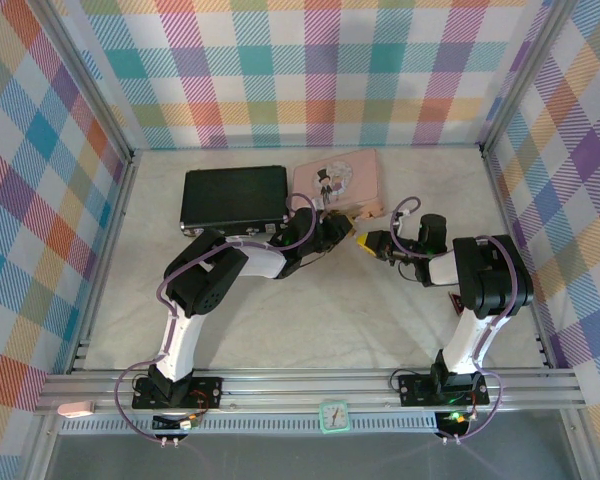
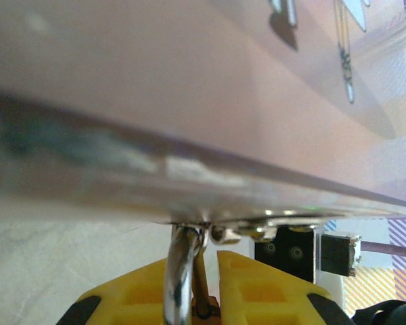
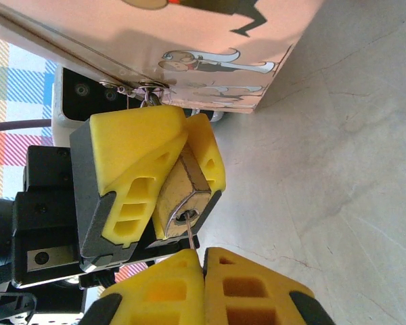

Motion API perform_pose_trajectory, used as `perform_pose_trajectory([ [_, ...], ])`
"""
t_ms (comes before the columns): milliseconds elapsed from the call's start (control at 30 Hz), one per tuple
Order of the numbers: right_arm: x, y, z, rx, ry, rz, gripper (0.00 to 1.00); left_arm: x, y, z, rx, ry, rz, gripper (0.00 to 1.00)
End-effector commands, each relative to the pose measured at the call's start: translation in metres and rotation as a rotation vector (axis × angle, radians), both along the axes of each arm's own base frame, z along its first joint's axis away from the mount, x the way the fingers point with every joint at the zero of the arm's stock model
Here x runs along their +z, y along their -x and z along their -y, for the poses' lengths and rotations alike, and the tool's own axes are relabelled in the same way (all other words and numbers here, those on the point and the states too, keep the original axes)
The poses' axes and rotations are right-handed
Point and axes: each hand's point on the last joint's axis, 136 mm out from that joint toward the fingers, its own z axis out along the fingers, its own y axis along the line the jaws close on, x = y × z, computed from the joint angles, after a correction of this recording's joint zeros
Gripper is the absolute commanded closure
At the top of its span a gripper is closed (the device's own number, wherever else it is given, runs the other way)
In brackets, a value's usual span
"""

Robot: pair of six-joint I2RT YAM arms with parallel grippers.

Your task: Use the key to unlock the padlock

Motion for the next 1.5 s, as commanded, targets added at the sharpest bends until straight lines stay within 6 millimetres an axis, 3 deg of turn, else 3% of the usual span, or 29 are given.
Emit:
perform_pose_trajectory([
  [0, 0.014, -0.021, 0.004, -0.04, 0.016, 0.046, 1.0, 0.043, 0.035, 0.022, -0.151, 0.128, 0.005, 1.0],
  [400, 0.016, -0.03, 0.011, -0.129, -0.002, -0.013, 1.0, 0.042, 0.035, 0.02, -0.132, 0.117, 0.012, 1.0],
  [700, 0.013, -0.022, 0.007, -0.137, -0.026, -0.086, 1.0, 0.046, 0.03, 0.029, -0.138, 0.129, 0.032, 1.0],
  [967, 0.014, -0.038, 0.01, -0.165, 0.005, -0.078, 1.0, 0.058, 0.039, 0.032, -0.171, 0.163, 0.029, 1.0],
  [1200, 0.037, -0.035, -0.003, -0.009, 0.008, 0.11, 1.0, 0.061, 0.044, 0.032, -0.186, 0.181, 0.029, 1.0],
  [1367, 0.043, -0.024, -0.011, 0.13, 0.013, 0.117, 1.0, 0.06, 0.043, 0.032, -0.196, 0.169, 0.035, 1.0],
  [1467, 0.037, -0.021, -0.01, 0.136, 0.041, 0.071, 1.0, 0.059, 0.041, 0.031, -0.195, 0.166, 0.038, 1.0],
])
